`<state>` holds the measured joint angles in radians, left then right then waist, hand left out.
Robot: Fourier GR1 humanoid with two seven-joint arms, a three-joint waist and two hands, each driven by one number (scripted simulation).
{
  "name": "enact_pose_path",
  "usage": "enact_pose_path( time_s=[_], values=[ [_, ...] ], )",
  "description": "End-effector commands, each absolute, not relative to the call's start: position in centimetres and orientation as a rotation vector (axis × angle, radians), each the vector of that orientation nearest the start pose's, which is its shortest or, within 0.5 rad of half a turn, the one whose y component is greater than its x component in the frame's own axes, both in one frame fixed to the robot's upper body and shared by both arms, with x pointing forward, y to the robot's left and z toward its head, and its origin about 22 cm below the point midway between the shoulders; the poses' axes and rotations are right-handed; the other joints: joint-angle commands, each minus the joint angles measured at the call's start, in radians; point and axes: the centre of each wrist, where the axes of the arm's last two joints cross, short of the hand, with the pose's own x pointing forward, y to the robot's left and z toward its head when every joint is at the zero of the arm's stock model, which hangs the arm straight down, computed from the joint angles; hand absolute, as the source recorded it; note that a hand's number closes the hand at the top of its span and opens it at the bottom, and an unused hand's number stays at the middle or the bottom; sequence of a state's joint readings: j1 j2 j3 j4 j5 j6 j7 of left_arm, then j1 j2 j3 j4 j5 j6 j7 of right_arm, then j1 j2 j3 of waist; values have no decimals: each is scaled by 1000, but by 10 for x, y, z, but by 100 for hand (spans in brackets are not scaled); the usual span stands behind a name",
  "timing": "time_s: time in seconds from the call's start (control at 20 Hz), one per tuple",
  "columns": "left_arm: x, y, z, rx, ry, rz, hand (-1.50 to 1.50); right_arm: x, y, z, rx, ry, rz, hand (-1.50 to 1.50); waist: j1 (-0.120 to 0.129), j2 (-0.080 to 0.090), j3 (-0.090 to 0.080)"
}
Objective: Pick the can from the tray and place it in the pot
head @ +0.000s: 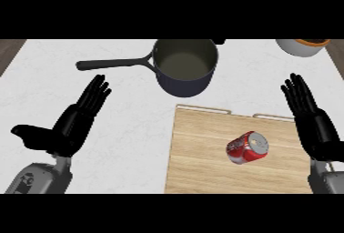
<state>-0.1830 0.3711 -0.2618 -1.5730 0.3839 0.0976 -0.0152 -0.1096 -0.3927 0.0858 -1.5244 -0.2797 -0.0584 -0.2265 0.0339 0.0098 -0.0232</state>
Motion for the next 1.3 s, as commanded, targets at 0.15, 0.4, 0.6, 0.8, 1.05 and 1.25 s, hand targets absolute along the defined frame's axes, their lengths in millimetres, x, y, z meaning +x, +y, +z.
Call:
enact_pose_path(
  time_s=[0.15,0.4,0.6,0.8,1.05,1.25],
  values=[
    [281,265,66,79,-1677,-13,0,315,-334,67,59,-1864,77,150,-1,-3,26],
    [281,282,78,145,-1636,20,0,321,-361,41,-300,-1778,265,-150,6,-1,26],
    [266,274,84,191,-1610,72,0,298,-372,22,-115,-1962,189,-150,-24,-11,25],
    [282,280,92,203,-1606,75,0,303,-384,58,-61,-2039,307,-150,-35,-11,23],
    [281,297,86,225,-1621,70,0,296,-392,107,-8,-1873,593,-150,-42,-13,22],
    [285,287,85,201,-1618,53,0,312,-372,149,-7,-1680,865,-150,-30,-12,21]
  ],
)
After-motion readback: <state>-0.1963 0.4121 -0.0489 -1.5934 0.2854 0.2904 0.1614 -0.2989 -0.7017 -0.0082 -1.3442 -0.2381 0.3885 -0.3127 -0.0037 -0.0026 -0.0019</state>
